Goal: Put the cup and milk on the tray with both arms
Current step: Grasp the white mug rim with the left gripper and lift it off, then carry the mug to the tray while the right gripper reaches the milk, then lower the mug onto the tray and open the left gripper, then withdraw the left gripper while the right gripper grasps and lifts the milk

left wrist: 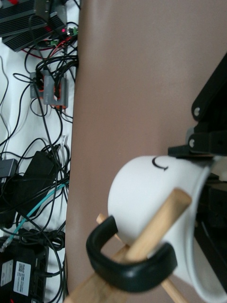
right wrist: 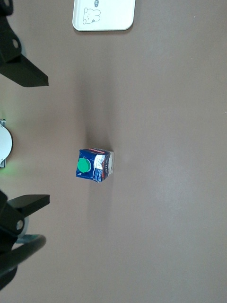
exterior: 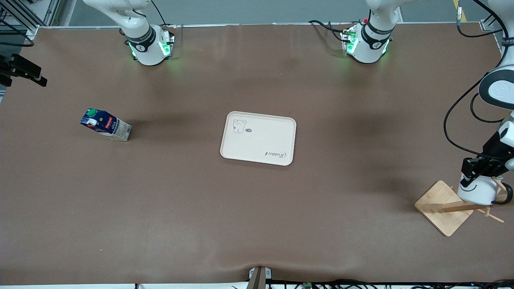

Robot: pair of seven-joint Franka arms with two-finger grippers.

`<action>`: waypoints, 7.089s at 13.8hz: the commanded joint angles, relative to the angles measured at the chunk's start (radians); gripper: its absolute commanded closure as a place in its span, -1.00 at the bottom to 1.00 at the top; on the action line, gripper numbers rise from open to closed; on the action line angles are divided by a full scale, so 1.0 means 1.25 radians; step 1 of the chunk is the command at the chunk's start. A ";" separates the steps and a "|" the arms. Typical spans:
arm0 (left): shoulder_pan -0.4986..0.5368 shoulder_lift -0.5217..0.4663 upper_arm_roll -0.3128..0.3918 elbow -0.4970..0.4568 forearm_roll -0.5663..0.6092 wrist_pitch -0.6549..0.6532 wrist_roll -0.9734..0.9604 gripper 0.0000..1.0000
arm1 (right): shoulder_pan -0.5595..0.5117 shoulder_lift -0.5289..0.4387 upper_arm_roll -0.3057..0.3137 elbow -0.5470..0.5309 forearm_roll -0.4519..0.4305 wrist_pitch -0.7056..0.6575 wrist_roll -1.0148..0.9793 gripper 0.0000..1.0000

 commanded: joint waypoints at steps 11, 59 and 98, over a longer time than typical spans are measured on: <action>0.020 -0.193 -0.006 -0.142 -0.009 -0.184 0.030 1.00 | -0.005 0.051 0.008 0.030 0.011 0.030 -0.013 -1.00; -0.540 0.413 -0.314 0.253 0.602 -0.457 -1.242 -0.52 | -0.069 0.333 0.009 0.103 0.148 -0.037 0.133 -1.00; -0.317 -0.244 0.118 0.304 0.442 -0.871 -0.591 -1.00 | -0.009 0.106 0.016 -0.362 -0.007 0.357 0.055 1.00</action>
